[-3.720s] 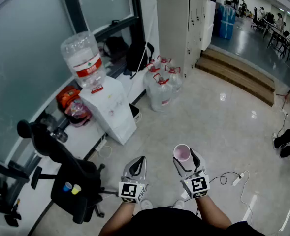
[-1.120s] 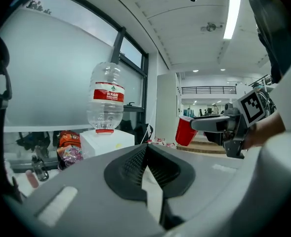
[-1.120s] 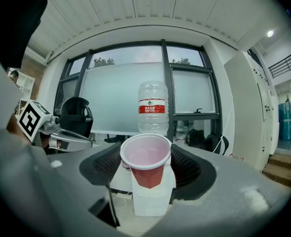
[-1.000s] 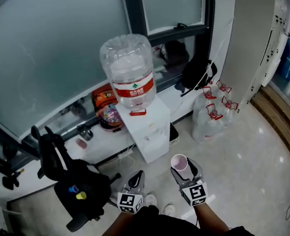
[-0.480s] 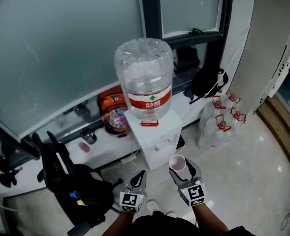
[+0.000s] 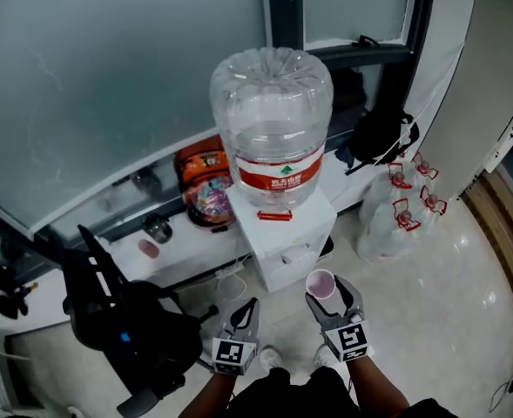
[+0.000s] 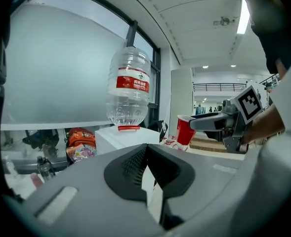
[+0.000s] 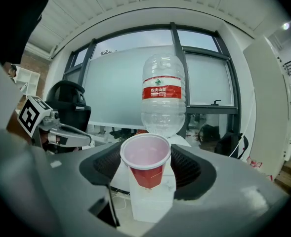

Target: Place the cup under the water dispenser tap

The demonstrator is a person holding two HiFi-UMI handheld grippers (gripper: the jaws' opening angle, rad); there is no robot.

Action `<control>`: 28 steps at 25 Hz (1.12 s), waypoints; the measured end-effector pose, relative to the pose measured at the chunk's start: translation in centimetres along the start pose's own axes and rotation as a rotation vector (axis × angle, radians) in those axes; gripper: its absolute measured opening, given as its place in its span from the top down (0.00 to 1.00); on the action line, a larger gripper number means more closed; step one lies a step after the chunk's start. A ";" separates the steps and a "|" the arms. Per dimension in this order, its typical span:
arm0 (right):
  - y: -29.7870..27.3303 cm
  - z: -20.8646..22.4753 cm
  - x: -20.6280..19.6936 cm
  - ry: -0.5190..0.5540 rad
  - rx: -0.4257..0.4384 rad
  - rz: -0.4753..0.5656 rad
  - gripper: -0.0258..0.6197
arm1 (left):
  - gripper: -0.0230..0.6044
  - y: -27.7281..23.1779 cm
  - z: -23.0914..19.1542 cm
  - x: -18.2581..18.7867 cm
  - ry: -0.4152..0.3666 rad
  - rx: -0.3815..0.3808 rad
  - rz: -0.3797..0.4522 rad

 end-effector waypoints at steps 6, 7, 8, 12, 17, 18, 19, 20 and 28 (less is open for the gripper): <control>-0.6 1.8 -2.4 -0.033 0.042 -0.026 0.47 | 0.94 -1.4 1.1 -2.4 0.053 0.044 -0.072; -0.7 2.1 -2.9 -0.031 0.048 -0.031 0.47 | 0.94 -1.8 1.3 -2.9 0.057 0.052 -0.074; -0.8 2.3 -3.4 -0.029 0.053 -0.036 0.47 | 0.94 -2.2 1.4 -3.5 0.057 0.058 -0.074; -1.3 3.0 -6.2 -0.041 0.059 -0.042 0.47 | 0.94 -3.5 1.7 -5.3 0.038 0.086 -0.071; -1.6 4.3 -10.3 -0.031 0.065 -0.056 0.47 | 0.94 -5.7 1.9 -8.0 0.021 0.097 -0.037; -1.7 4.5 -11.2 -0.034 0.062 -0.058 0.47 | 0.94 -6.0 1.8 -8.6 0.015 0.101 -0.038; -1.8 4.7 -12.0 -0.039 0.057 -0.062 0.47 | 0.94 -6.4 1.8 -9.3 0.010 0.109 -0.038; -1.8 5.0 -12.8 -0.042 0.051 -0.067 0.47 | 0.94 -6.7 1.9 -10.0 0.009 0.121 -0.036; -3.3 7.0 -20.0 -0.048 0.045 -0.072 0.47 | 0.94 -8.7 2.5 -16.3 0.051 0.184 -0.081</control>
Point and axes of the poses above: the fingertips, and each gripper's own axes: y backward along the fingers, z to its right, x out of its top, the point moved 8 cm from there along y, backward along the fingers, and after that the axes turned 12 degrees about z, right-handed, at the moved point
